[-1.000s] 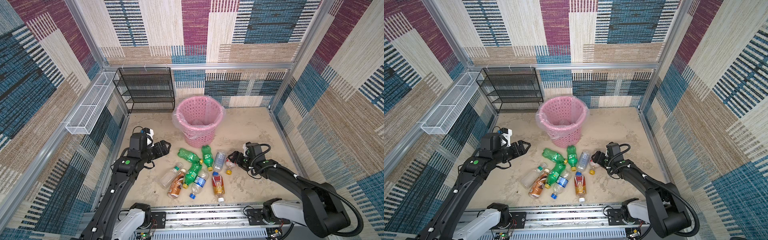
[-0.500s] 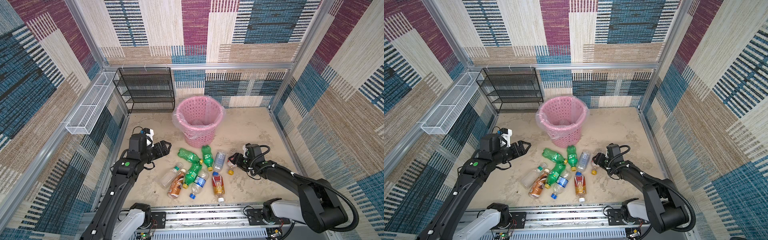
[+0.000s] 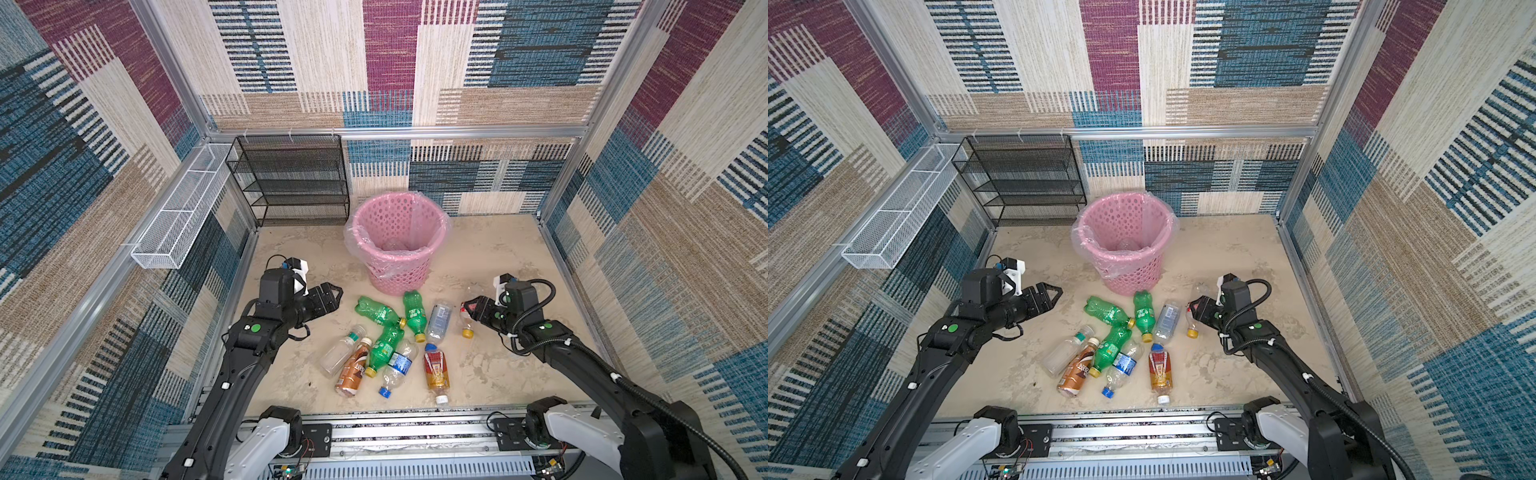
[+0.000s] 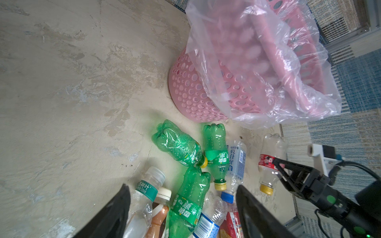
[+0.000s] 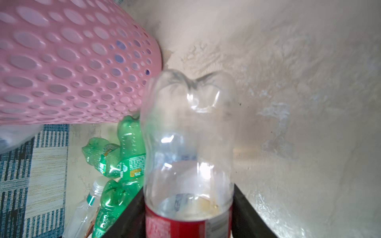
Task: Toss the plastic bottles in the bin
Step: 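Carry the red-labelled bottle over the pink bin with the right gripper and release it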
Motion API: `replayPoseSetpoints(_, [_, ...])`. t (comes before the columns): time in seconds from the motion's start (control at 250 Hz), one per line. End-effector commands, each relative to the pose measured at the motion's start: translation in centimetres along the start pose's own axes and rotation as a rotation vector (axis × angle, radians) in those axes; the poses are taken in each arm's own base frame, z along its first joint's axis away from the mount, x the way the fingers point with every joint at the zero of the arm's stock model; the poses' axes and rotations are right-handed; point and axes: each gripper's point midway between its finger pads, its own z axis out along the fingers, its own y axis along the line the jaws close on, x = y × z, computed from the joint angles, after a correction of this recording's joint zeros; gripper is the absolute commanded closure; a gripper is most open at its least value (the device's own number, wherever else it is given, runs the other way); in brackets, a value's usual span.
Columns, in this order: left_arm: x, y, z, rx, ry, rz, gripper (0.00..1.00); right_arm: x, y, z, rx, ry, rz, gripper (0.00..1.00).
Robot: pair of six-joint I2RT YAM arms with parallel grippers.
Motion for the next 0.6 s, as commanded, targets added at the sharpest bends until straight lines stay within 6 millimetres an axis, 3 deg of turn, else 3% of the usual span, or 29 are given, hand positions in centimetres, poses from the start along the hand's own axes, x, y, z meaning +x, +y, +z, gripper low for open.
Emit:
replayPoseSetpoints(0.0, [-0.7, -0.5, 0.2, 0.021, -0.029, -0.011, 0.19, -3.9, 4.0, -2.9, -0.068, -0.091, -0.104, 0.43])
replayPoseSetpoints(0.064, [-1.1, -0.7, 0.2, 0.034, -0.041, -0.018, 0.19, -8.3, 8.8, -5.8, -0.152, -0.185, -0.182, 0.44])
replayPoseSetpoints(0.176, [-2.3, -1.9, 0.3, 0.079, -0.069, -0.035, 0.19, -16.0, 19.3, -10.2, -0.370, -0.275, -0.304, 0.43])
replayPoseSetpoints(0.228, [-2.9, -2.5, 0.4, 0.100, -0.074, -0.041, 0.19, -18.5, 23.4, -11.1, -0.476, -0.268, -0.338, 0.35])
replayPoseSetpoints(0.276, [-3.4, -3.1, 0.4, 0.117, -0.074, -0.047, 0.20, -20.4, 25.7, -11.1, -0.520, -0.261, -0.349, 0.21])
replayPoseSetpoints(0.324, [-3.8, -3.7, 0.2, 0.133, -0.073, -0.050, 0.20, -21.7, 26.3, -10.6, -0.497, -0.256, -0.342, 0.13])
replayPoseSetpoints(0.388, [-4.1, -4.1, -0.3, 0.144, -0.079, -0.047, 0.20, -21.9, 25.6, -10.4, -0.457, -0.268, -0.328, 0.06])
replayPoseSetpoints(0.528, [-3.5, -3.0, -1.5, 0.097, -0.115, -0.029, 0.19, -19.7, 23.6, -12.1, -0.452, -0.302, -0.309, 0.04])
replayPoseSetpoints(0.532, [-3.5, -3.0, -1.5, 0.095, -0.115, -0.028, 0.19, -18.9, 22.7, -10.9, -0.432, -0.275, -0.297, 0.04])
replayPoseSetpoints(0.548, [-3.4, -2.8, -1.5, 0.088, -0.114, -0.026, 0.19, -19.0, 22.7, -11.7, -0.432, -0.294, -0.299, 0.04])
replayPoseSetpoints(0.596, [-2.9, -2.3, -1.4, 0.070, -0.104, -0.022, 0.19, -17.7, 21.0, -11.2, -0.399, -0.289, -0.278, 0.04])
